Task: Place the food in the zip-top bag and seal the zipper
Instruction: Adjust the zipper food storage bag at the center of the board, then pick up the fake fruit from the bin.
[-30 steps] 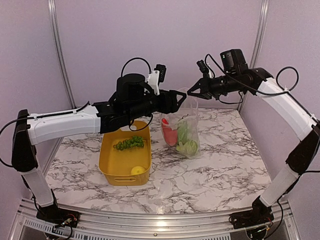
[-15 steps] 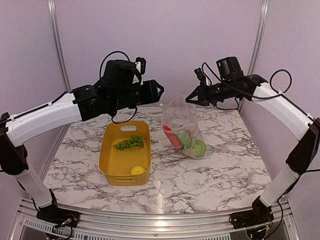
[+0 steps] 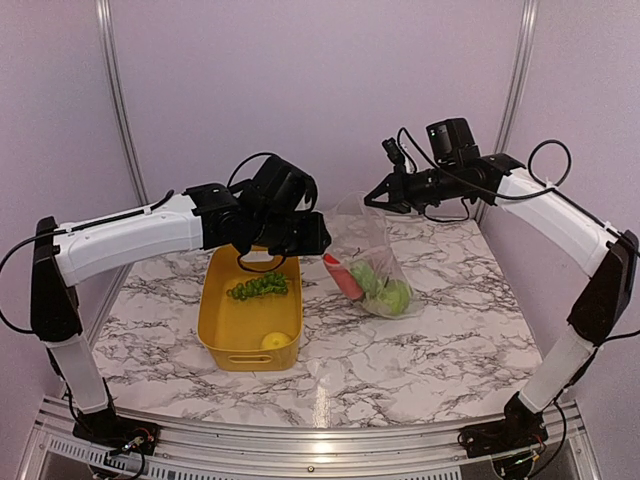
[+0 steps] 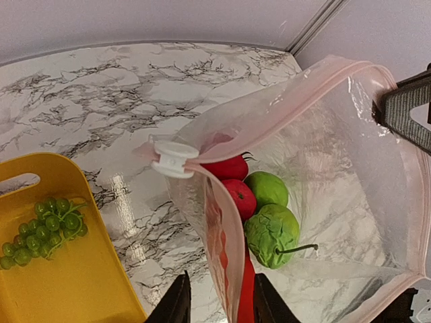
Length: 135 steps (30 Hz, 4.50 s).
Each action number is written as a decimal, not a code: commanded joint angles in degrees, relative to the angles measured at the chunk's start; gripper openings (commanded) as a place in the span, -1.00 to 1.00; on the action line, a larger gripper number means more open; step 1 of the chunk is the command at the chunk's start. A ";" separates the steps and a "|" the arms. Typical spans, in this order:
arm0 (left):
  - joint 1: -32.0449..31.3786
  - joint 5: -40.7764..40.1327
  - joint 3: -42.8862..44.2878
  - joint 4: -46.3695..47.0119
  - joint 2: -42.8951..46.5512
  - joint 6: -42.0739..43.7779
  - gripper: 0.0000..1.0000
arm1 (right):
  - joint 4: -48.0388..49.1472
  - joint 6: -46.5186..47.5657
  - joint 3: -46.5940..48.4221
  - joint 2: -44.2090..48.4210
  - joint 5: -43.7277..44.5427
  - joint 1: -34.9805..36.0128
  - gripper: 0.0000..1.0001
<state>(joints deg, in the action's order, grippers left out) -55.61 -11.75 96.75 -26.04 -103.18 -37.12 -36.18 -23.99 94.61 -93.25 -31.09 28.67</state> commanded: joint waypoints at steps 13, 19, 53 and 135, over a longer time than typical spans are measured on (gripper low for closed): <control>-1.72 7.26 19.84 4.43 -2.35 3.18 -1.00 | -14.25 8.84 25.82 -2.53 14.83 0.53 -1.00; -0.12 8.86 20.54 2.33 -8.12 -1.40 -1.00 | -20.44 11.59 24.32 -7.54 15.48 -0.26 -1.00; 4.40 9.24 -8.85 16.69 11.03 13.02 0.98 | -4.29 9.90 3.30 1.04 17.88 0.58 -1.00; 6.41 26.39 -25.08 -11.93 0.91 10.38 0.74 | -4.54 8.35 -1.51 1.91 9.80 1.28 -1.00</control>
<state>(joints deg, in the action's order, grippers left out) -48.75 13.34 71.72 -38.37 -100.73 -26.50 -41.58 -15.00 91.90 -92.25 -20.58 29.41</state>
